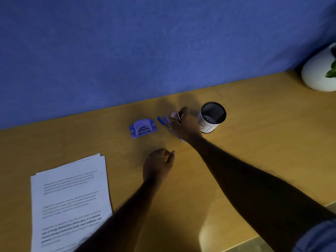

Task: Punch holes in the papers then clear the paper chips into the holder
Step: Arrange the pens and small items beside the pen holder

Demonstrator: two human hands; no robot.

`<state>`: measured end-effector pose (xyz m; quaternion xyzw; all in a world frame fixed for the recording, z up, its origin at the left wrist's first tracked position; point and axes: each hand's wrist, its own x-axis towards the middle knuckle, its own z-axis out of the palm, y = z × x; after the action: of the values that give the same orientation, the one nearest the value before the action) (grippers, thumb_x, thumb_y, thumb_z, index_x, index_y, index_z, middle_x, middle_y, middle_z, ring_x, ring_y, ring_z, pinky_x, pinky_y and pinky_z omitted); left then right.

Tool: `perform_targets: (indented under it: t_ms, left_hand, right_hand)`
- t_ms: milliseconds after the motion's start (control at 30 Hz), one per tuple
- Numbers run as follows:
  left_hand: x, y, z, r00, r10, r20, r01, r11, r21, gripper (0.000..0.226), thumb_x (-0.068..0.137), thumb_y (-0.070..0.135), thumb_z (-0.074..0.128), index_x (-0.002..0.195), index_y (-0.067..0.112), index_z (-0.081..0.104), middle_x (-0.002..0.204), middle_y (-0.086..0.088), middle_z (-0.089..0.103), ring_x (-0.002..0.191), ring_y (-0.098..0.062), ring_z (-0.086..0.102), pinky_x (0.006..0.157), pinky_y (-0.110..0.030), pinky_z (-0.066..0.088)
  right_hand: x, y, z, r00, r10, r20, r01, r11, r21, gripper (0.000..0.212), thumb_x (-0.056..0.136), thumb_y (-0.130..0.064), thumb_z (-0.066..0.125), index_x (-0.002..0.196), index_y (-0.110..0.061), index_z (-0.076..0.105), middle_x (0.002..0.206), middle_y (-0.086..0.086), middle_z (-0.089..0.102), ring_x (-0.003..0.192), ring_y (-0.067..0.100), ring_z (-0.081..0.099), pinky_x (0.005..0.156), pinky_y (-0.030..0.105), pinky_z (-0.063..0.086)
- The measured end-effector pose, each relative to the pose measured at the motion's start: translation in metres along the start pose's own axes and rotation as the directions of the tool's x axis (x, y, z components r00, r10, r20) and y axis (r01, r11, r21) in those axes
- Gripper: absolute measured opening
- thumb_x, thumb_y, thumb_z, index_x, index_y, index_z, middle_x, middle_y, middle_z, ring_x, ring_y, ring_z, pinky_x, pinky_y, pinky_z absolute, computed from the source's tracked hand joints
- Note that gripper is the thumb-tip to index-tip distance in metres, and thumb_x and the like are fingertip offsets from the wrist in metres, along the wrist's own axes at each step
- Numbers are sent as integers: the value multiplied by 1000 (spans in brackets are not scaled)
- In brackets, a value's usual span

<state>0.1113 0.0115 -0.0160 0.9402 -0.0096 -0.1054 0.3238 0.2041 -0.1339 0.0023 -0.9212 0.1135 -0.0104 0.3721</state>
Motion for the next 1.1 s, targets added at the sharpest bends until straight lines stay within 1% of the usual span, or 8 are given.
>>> perform_targets:
  t_ms: [67,133,267,333,567,733,867,1100]
  left_hand:
    - [1,0,1,1000,5,-5,-5,1000,2,34,93,49,53,83,20,67,80,1,70,74,-15,65,64,-30,52]
    - [1,0,0,1000,3,-6,-3,1000,9,33,92,49,54,81,20,66,79,2,69,73,-14,64,62,-27,46]
    - [-1,2,-1,1000,10,7,-10,1000,2,26,92,49,55,74,30,58,73,9,65,61,1,52,52,-14,32]
    - [-2,1,-1,999,38,-12,-38,999,-8,26,90,47,57,74,27,61,74,8,67,65,-3,57,55,-17,34]
    - [2,-8,-6,989,145,17,-146,986,78,17,90,39,58,97,26,67,94,10,68,82,-3,58,69,-19,42]
    - [-1,-9,-9,981,192,26,-193,973,124,16,88,37,59,98,26,65,95,9,66,86,-5,59,68,-18,38]
    - [-2,-12,-9,973,226,47,-231,958,170,20,89,38,56,101,24,64,99,6,66,94,-10,59,77,-26,50]
    - [-8,-21,-16,957,277,84,-289,920,264,25,89,40,52,106,23,62,107,3,62,100,-14,56,85,-31,48]
  right_hand:
    - [8,-2,-2,1000,-23,-5,24,998,55,22,90,-18,59,106,-7,47,108,13,63,92,31,65,69,38,50]
    - [20,-5,-4,996,-92,-17,91,995,-48,25,88,-11,59,111,-4,52,112,17,54,91,36,62,70,35,45]
    - [54,-14,-5,965,-245,95,261,931,-255,38,84,-5,60,122,-6,62,118,18,53,99,37,59,85,43,51]
    - [70,-17,-3,937,-308,166,348,874,-340,36,85,-6,57,120,-11,65,117,15,56,101,35,59,84,40,51]
    - [98,-9,6,910,-214,356,374,794,-480,37,92,-15,58,128,-22,62,130,10,51,119,30,52,93,42,51]
    - [100,-10,5,912,-192,361,370,764,-529,36,93,-16,57,128,-22,63,132,9,52,122,28,50,94,41,51]
    - [96,-20,-4,904,-222,365,404,721,-562,34,95,-18,54,128,-13,60,134,12,53,123,30,50,95,42,51]
    - [41,-33,-26,866,-482,133,493,778,-390,27,85,-14,61,108,-4,69,111,18,63,103,35,57,86,44,47]
